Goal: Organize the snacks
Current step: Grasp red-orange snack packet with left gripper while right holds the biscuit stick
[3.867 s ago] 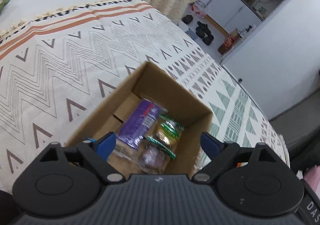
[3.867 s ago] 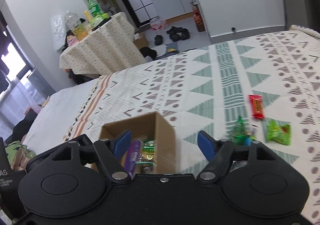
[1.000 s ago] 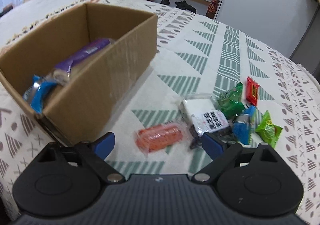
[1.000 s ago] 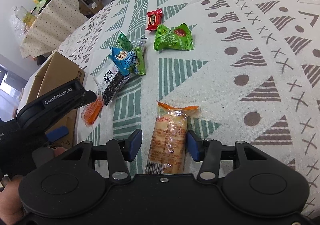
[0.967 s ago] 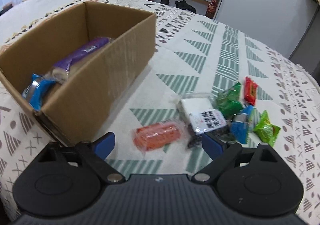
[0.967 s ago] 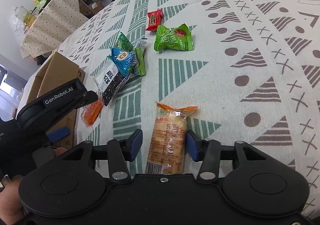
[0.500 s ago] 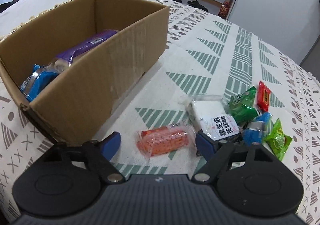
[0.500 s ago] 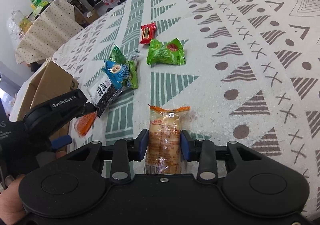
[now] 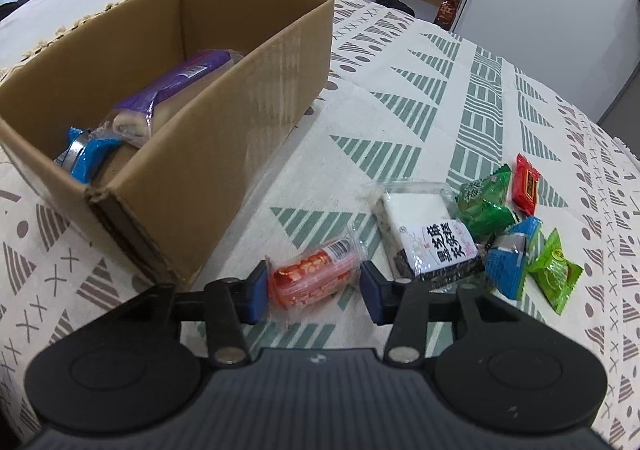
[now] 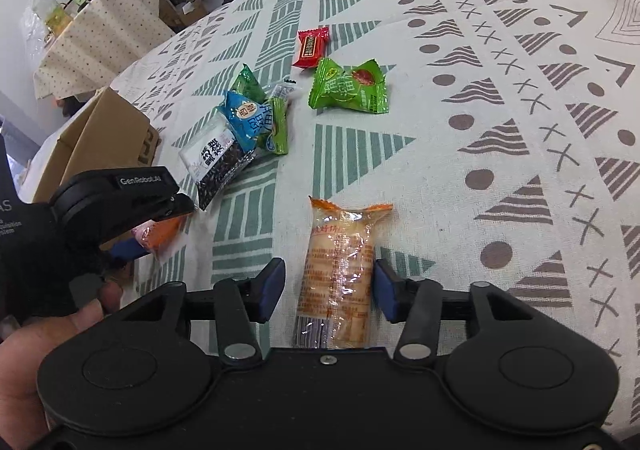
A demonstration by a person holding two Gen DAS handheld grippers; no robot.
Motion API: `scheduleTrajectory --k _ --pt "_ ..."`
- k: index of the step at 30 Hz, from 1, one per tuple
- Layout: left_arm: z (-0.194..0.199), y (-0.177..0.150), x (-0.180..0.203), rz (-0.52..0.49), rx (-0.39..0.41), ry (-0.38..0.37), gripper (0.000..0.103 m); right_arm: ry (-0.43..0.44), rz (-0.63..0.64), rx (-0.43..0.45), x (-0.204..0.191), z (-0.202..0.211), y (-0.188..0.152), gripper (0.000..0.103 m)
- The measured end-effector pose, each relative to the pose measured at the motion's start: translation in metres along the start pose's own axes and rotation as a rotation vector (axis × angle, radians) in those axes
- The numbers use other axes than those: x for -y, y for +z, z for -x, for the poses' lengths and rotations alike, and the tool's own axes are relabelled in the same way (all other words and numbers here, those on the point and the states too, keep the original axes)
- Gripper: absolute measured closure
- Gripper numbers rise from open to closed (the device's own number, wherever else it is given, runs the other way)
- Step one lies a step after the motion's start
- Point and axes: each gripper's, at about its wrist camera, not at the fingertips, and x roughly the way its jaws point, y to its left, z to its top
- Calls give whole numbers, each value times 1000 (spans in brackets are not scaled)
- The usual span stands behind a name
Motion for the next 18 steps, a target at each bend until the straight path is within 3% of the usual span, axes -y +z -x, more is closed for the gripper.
scheduleTrajectory --k 3,18 --pt "6 -1 -2 0 -8 -16 59 8 0 -2 0 1 -1 69" --pt "60 8 -4 -34 66 -105 59 25 -39 125 -4 43 5 70"
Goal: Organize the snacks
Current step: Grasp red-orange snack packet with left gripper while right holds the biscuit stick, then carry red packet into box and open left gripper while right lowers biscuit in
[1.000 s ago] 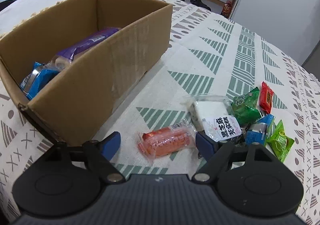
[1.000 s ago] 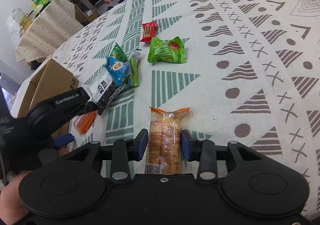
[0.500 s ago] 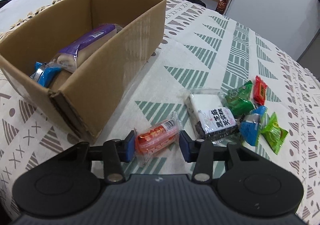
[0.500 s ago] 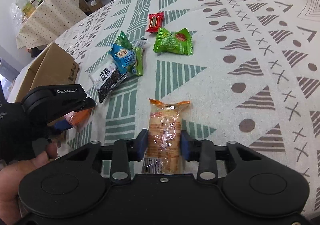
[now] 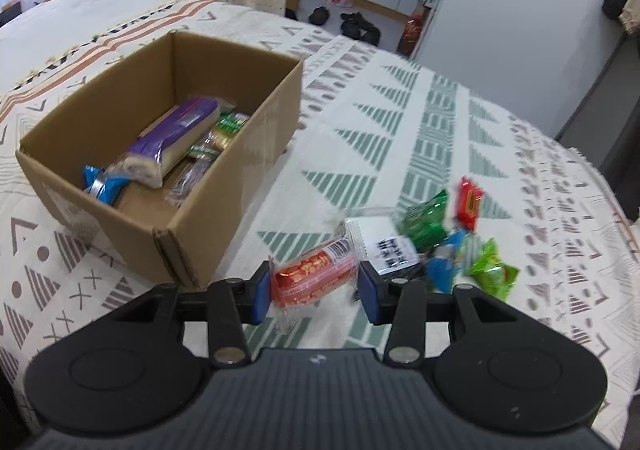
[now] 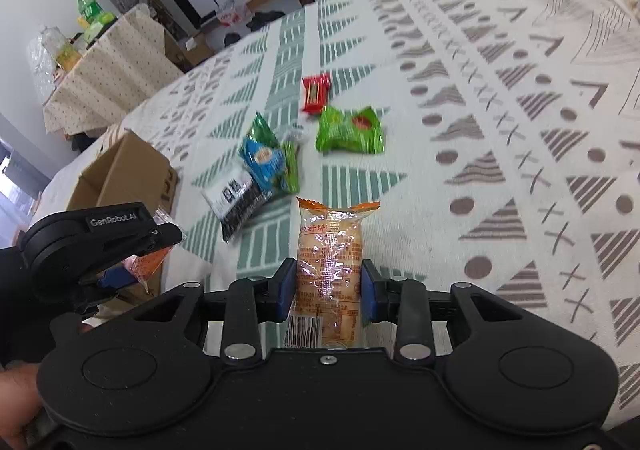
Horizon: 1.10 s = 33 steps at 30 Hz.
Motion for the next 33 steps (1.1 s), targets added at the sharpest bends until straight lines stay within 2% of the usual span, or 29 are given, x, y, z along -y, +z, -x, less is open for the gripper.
scheduleTrajectory --k 11,16,25,33 --pt "28 25 -17 49 56 -67 59 30 39 110 -35 25 30 70" --pt "38 36 -27 81 77 -90 59 44 56 121 -55 23 36 70" --pt "53 59 -58 156 130 -82 59 75 98 141 -97 21 45 70" --pt "59 77 -95 250 147 -78 59 117 135 143 -135 15 48 70"
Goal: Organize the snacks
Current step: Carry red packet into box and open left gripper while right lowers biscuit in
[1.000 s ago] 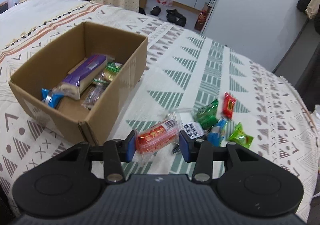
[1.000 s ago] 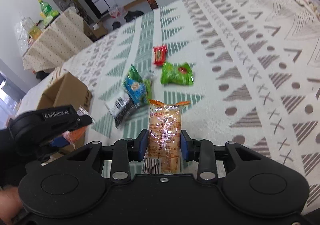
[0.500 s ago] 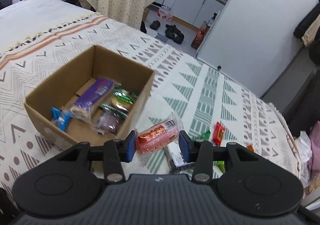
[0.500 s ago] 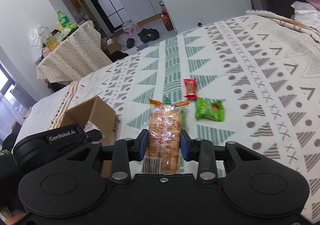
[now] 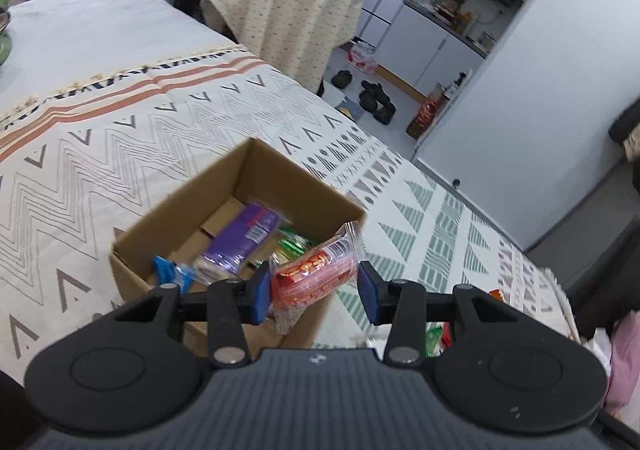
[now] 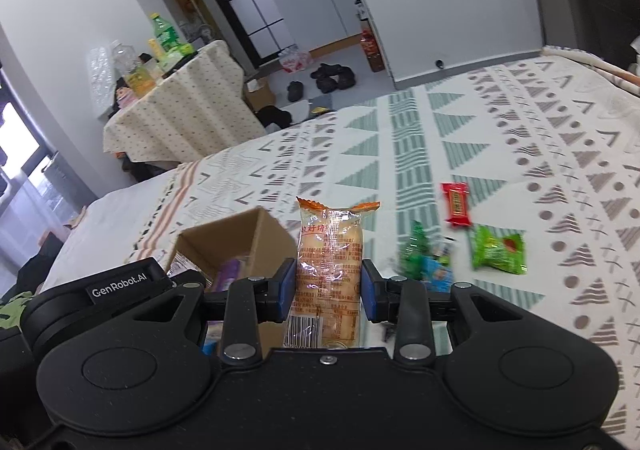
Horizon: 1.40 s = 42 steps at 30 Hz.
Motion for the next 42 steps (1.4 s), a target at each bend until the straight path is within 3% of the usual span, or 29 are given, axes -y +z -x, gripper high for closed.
scheduleTrajectory --k 13,21,26,31,35,40,42 --pt "-5 34 -52 151 13 51 59 96 48 -45 -53 -31 0 70" --pt "-21 31 -59 188 -70 71 56 113 45 -69 -66 -51 -3 70" --pt "-22 31 -68 239 -67 105 43 119 31 -87 -67 -59 -5 69" --pt "-22 30 -71 251 -64 118 38 135 25 -116 -73 -69 -9 67" --pt "-24 30 -70 245 -76 129 31 128 22 -111 -69 -64 -9 55" --pt "-26 26 -65 239 -87 123 22 90 10 -100 -50 -49 -6 53" --pt "-28 23 -62 232 -96 119 20 67 10 -90 -40 -42 -5 48"
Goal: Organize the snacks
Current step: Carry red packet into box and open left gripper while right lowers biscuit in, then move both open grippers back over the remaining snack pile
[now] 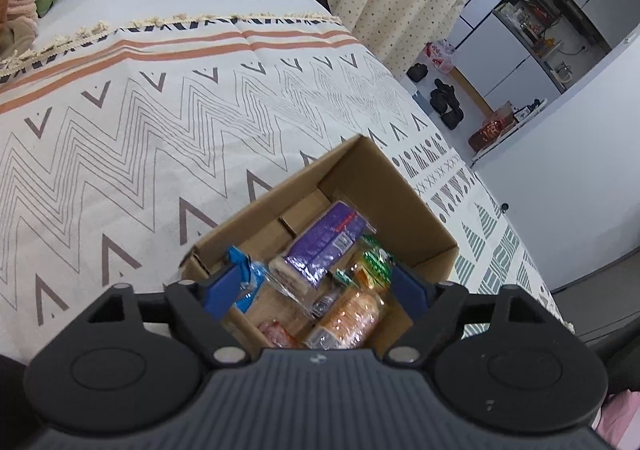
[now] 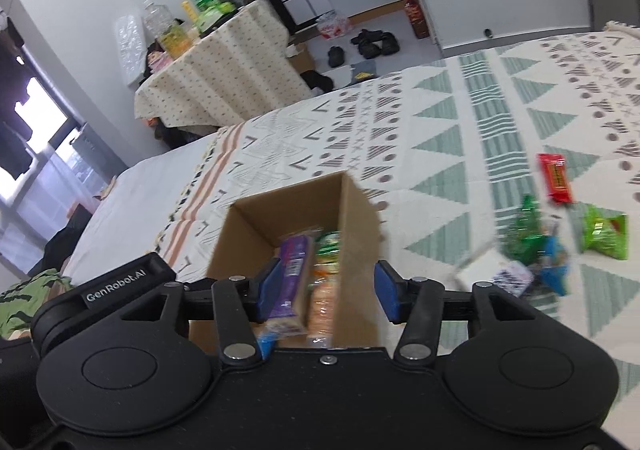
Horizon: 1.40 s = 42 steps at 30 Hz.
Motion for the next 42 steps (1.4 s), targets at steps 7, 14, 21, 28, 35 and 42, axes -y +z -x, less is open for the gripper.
scheduleTrajectory --k 7,14,21,28,35,42 --pt "0 -17 16 -70 -33 -36 9 -67 -3 10 31 22 -4 41" --pt "7 -41 40 -195 -33 -78 7 -105 -30 33 62 41 -8 31" --pt "9 -65 64 -315 -49 -107 7 -133 -48 70 94 63 -6 22" --pt "6 -87 80 -406 -67 -109 7 -144 -75 91 123 74 -7 19" --pt "1 -106 93 -451 -107 -119 7 -151 -102 86 156 74 -16 19" --pt "-8 -115 112 -504 -113 -87 7 -140 -122 103 185 67 -27 19"
